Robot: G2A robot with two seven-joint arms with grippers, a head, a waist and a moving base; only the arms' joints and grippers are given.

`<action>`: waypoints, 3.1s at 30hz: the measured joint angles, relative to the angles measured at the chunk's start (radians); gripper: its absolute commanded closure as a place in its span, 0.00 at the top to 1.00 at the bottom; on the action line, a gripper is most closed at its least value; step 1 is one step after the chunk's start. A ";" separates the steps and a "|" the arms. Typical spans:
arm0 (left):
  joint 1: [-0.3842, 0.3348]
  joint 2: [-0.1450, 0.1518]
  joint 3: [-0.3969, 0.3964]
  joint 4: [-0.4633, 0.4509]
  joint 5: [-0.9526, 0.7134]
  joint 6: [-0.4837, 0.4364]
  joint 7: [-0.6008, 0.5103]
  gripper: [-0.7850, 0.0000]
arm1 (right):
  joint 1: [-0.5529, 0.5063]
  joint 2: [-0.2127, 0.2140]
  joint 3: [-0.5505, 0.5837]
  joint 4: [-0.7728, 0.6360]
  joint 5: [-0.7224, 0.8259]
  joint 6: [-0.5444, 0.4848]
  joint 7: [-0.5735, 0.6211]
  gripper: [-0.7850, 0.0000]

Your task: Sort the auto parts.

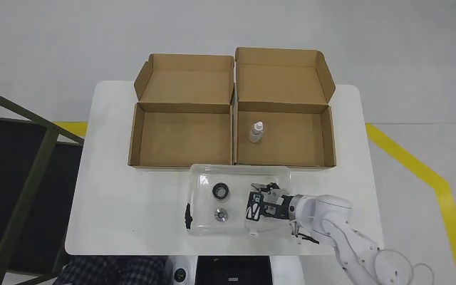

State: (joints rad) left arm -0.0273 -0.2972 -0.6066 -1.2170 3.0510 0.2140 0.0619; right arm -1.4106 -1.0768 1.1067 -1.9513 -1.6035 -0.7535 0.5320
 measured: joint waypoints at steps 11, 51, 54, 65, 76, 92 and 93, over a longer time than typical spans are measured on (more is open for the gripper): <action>0.000 0.000 0.000 0.000 0.000 0.000 0.000 1.00 | -0.005 0.004 0.016 -0.067 0.054 -0.015 -0.045 0.00; 0.000 0.000 0.000 0.000 0.000 0.000 0.000 1.00 | -0.083 0.022 0.076 -0.239 0.214 0.007 0.110 1.00; 0.000 0.000 0.000 0.000 0.000 0.000 0.000 1.00 | -0.090 0.025 0.075 -0.236 0.224 0.005 0.139 1.00; 0.000 0.000 0.000 0.000 0.000 0.000 0.000 1.00 | -0.015 0.027 0.032 -0.226 0.462 0.009 0.417 1.00; 0.000 0.000 0.000 0.000 0.000 0.000 0.000 1.00 | 0.112 0.024 -0.050 -0.136 0.533 0.000 0.511 1.00; 0.000 0.000 0.000 0.000 0.000 0.000 0.000 1.00 | 0.169 0.012 -0.193 -0.067 0.404 0.062 0.517 1.00; 0.000 0.000 0.000 0.000 0.000 0.000 0.000 1.00 | 0.171 0.011 -0.198 -0.063 0.401 0.064 0.516 1.00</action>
State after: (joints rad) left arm -0.0274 -0.2972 -0.6066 -1.2170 3.0510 0.2140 0.0619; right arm -1.2393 -1.0657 0.9092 -2.0145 -1.2025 -0.6899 1.0477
